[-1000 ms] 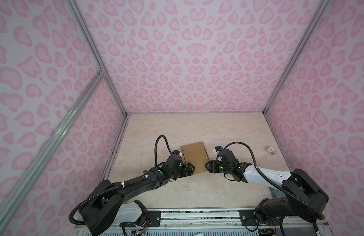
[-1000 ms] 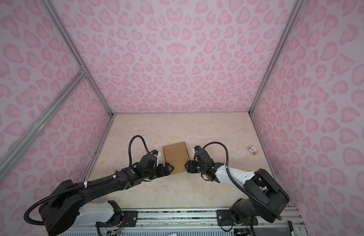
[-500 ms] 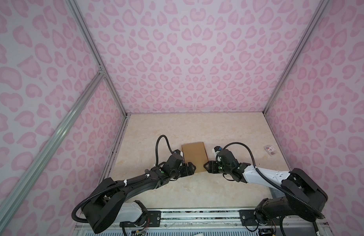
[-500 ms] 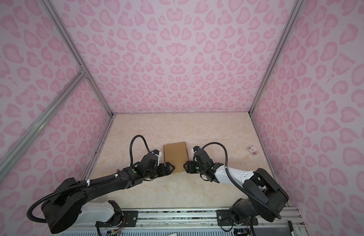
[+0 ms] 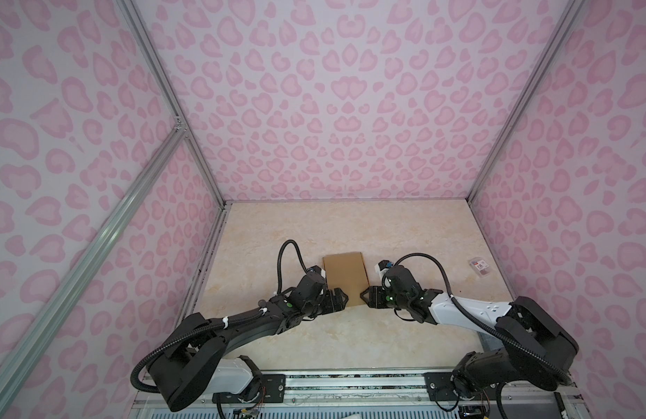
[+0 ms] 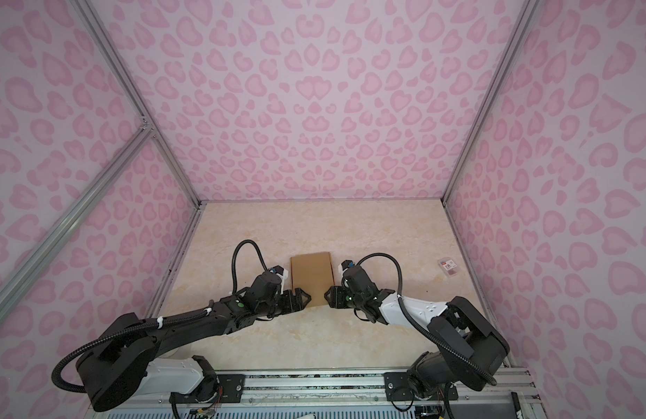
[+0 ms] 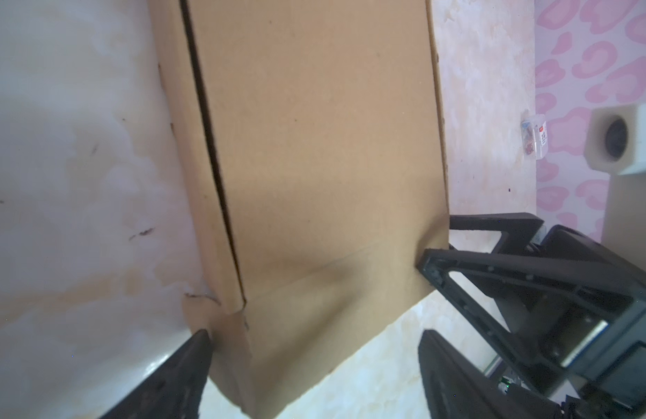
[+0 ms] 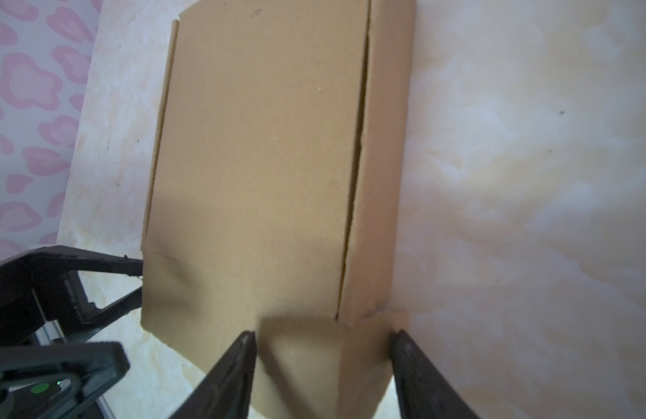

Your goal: Fold the paper box

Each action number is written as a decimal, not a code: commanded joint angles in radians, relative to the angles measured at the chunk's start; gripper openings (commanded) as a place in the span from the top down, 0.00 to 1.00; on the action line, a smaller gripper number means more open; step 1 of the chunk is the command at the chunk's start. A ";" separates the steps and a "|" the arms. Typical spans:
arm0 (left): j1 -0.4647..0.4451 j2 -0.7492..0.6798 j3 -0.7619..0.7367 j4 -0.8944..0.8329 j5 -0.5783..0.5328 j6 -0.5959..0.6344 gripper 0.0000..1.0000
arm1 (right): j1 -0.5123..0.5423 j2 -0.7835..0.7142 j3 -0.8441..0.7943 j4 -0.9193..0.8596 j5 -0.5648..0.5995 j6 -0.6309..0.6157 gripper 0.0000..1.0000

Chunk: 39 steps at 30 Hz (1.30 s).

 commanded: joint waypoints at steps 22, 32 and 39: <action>-0.002 0.024 0.004 0.062 0.019 -0.006 0.10 | 0.007 0.024 0.004 0.048 -0.019 0.018 0.42; -0.001 0.024 0.002 0.065 0.023 -0.005 0.11 | 0.008 0.027 0.007 0.049 -0.022 0.021 0.43; -0.001 0.028 0.000 0.067 0.023 -0.005 0.11 | 0.011 0.038 0.008 0.059 -0.024 0.024 0.45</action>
